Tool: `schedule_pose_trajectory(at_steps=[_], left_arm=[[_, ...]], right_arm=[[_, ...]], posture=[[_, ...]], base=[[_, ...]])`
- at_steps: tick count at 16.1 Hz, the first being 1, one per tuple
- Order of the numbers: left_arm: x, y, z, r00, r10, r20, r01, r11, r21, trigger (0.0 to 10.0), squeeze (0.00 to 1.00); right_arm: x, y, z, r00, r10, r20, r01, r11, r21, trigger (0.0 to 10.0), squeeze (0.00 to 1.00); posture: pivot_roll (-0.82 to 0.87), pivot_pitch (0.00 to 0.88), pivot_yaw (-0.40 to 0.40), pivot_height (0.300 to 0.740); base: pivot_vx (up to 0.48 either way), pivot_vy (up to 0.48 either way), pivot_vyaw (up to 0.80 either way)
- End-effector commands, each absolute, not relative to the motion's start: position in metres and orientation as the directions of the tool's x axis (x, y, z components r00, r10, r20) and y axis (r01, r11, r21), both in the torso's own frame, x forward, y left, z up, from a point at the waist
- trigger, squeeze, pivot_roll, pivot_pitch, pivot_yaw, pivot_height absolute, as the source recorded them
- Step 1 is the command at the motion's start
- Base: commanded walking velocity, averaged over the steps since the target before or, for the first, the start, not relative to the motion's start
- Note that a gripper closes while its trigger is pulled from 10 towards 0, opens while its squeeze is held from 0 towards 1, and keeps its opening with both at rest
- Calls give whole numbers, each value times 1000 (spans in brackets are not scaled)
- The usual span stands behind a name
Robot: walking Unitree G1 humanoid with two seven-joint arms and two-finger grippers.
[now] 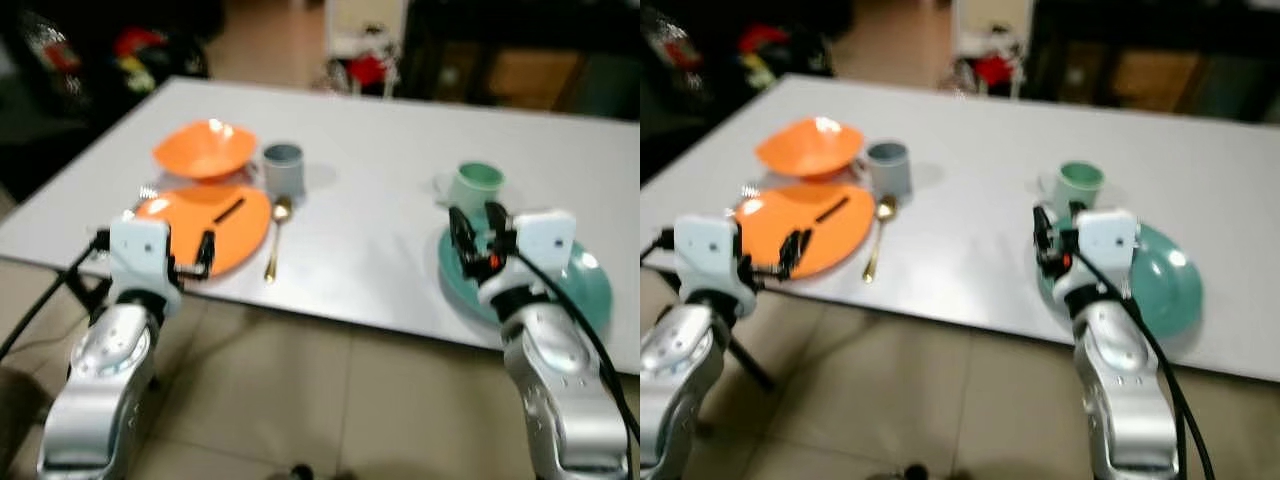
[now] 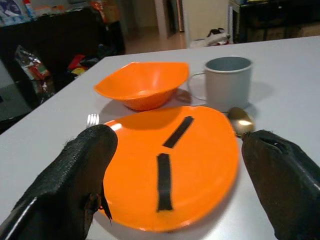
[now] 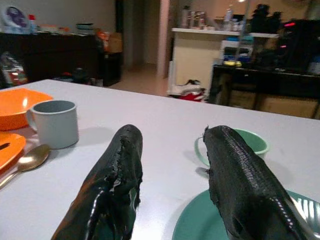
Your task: Setting the table
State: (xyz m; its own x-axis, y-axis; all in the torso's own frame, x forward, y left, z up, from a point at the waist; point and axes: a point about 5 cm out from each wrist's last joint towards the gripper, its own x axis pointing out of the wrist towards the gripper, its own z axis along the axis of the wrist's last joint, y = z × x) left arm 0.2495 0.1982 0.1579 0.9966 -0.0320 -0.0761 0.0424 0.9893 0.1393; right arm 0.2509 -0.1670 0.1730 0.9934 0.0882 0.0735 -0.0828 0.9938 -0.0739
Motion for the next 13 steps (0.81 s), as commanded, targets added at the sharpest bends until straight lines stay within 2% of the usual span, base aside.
schedule_pose_trajectory(at_steps=[1, 5, 7, 9, 10, 13], left_arm=[[247, 194, 157, 993, -66, -93, 76, 992, 101, 10000, 0], [246, 184, 155, 991, -59, -117, 67, 995, 68, 10000, 0], [245, 180, 152, 989, -41, -145, 56, 993, 101, 10000, 0], [244, 184, 150, 991, -33, -130, 38, 999, 37, 10000, 0], [244, 187, 149, 993, -3, -122, 12, 997, 75, 10000, 0], [243, 186, 150, 990, -29, -136, 43, 994, 101, 10000, 0]], right_arm=[[250, -169, 170, 995, 94, 43, -91, 994, -63, 10000, 463], [249, -158, 166, 984, 179, -3, -179, 983, -49, 10000, 467], [245, -147, 164, 963, 269, -26, -270, 962, -45, 10000, 455], [246, -145, 164, 961, 276, -31, -277, 960, -43, 10000, 443], [248, -147, 160, 964, 263, -46, -264, 964, -19, 10000, 439], [250, -148, 156, 968, 244, -68, -243, 970, 14, 10000, 447]], posture=[[64, 0, 20, 740], [65, 0, 19, 740], [74, 0, 11, 740], [79, 0, 0, 740], [99, 0, -14, 740], [96, 0, -8, 740]], base=[[0, 0, 800], [0, 0, 800], [0, 0, 800], [0, 0, 800], [0, 0, 800], [0, 0, 800]])
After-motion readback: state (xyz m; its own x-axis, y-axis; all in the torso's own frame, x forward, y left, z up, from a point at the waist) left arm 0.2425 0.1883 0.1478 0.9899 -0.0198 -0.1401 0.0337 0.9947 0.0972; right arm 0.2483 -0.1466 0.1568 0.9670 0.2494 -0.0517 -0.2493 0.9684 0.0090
